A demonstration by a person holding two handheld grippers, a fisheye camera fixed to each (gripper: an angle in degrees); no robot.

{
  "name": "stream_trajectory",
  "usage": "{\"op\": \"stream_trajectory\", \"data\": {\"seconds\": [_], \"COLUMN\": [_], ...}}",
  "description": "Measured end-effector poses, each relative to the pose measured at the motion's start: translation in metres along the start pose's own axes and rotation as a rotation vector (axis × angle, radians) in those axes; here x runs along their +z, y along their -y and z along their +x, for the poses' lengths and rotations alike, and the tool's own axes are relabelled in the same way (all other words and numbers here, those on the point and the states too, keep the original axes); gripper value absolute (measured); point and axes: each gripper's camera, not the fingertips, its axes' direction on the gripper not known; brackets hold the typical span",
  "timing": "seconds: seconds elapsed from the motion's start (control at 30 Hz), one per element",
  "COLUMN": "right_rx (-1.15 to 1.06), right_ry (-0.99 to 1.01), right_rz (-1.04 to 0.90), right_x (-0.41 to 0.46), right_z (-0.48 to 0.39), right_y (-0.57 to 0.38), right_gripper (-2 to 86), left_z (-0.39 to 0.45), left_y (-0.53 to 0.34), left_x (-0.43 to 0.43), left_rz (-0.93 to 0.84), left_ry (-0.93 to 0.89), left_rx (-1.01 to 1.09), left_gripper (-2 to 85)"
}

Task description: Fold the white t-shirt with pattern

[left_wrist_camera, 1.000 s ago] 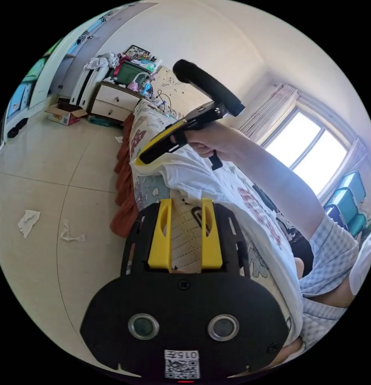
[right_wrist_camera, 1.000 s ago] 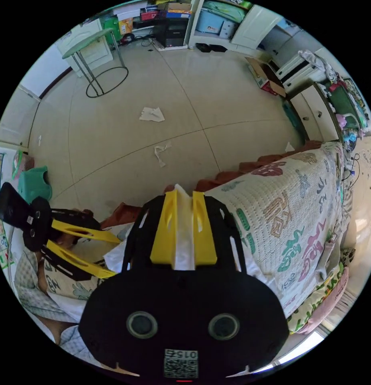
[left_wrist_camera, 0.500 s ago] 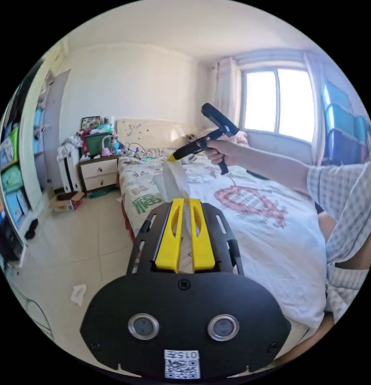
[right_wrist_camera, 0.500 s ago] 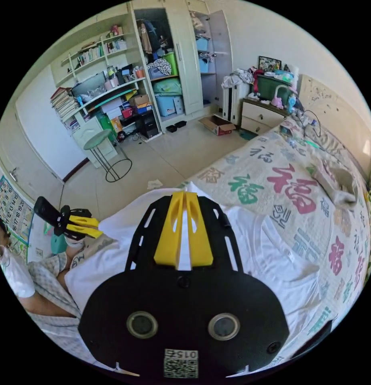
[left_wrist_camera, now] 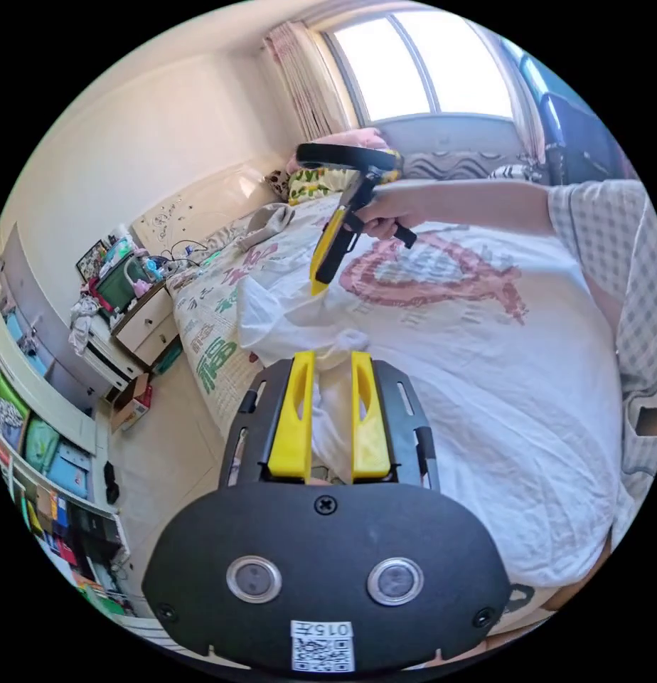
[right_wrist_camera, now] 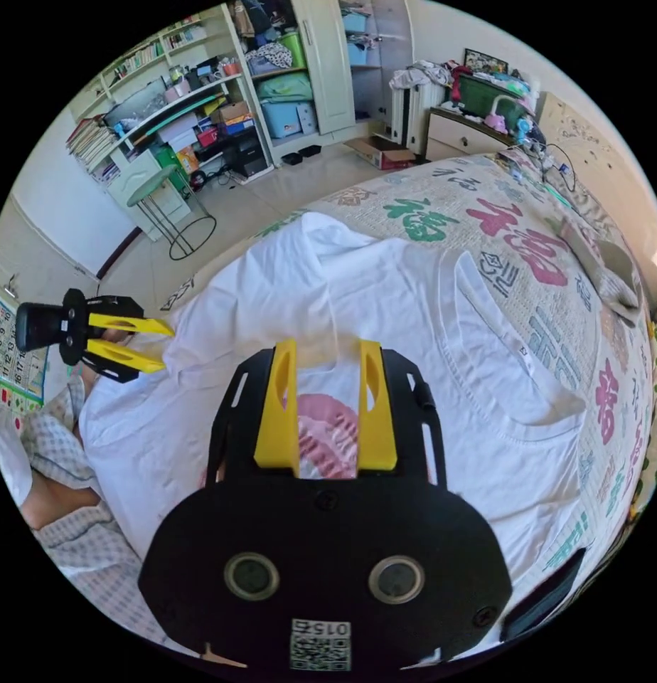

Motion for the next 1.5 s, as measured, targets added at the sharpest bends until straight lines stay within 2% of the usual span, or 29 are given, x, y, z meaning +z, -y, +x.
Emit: {"op": "stream_trajectory", "data": {"seconds": [0.13,0.23,0.37,0.5,0.57,0.67,0.73,0.87,0.97,1.07,1.13,1.27,1.33,1.4,1.5], "right_rx": [0.044,0.098,0.092,0.032,0.033,-0.049,-0.081,-0.048,-0.014,0.024,0.042,0.056,0.066,0.045,0.001], "right_ry": [0.012,0.095,-0.002,0.225,0.186,-0.001,-0.017,0.026,-0.020,0.013,0.019,0.043,-0.010,-0.068,-0.064], "right_rz": [0.120,0.194,0.211,0.101,0.038,0.045,0.082,0.137,0.169,0.087,-0.054,-0.121,-0.037,0.048,0.090], "right_x": [-0.024,-0.052,-0.058,-0.021,0.002,0.005,-0.003,-0.027,-0.047,-0.044,-0.022,-0.014,-0.030,-0.040,-0.032], "right_z": [0.021,0.040,0.047,0.042,0.032,0.009,0.002,0.009,0.017,0.027,0.033,0.037,0.036,0.032,0.031], "right_y": [-0.019,-0.048,-0.074,-0.053,-0.039,-0.033,-0.038,-0.050,-0.065,-0.079,-0.087,-0.095,-0.087,-0.076,-0.048], "right_gripper": [0.1,-0.7,-0.1,8.3,9.0,4.9,0.1,-0.8,-1.0,-0.9,-0.8,0.2,2.6,4.5,8.3], "left_z": [0.017,0.021,0.038,0.047,0.055,0.075,0.076,0.067,0.060,0.056,0.062,0.062,0.042,0.023,0.006], "left_y": [0.016,0.006,0.010,0.023,0.024,0.025,0.030,0.031,0.030,0.037,0.046,0.050,0.048,0.048,0.063], "left_x": [-0.013,-0.045,-0.064,-0.060,-0.061,-0.062,-0.059,-0.068,-0.079,-0.081,-0.069,-0.065,-0.084,-0.090,-0.064], "left_rz": [0.047,0.183,0.239,0.186,0.185,0.179,0.145,0.185,0.242,0.233,0.163,0.104,0.137,0.185,0.105], "left_ry": [0.060,0.093,0.115,0.146,0.183,0.285,0.274,0.264,0.238,0.179,0.148,0.153,0.155,0.081,0.032], "left_rx": [0.067,0.017,0.055,0.063,0.080,0.132,0.150,0.111,0.108,0.141,0.226,0.270,0.197,0.143,0.129], "left_gripper": [1.4,0.8,0.5,0.4,0.4,0.4,0.4,0.4,0.4,0.4,0.5,1.0,2.1,3.5,5.9]}}
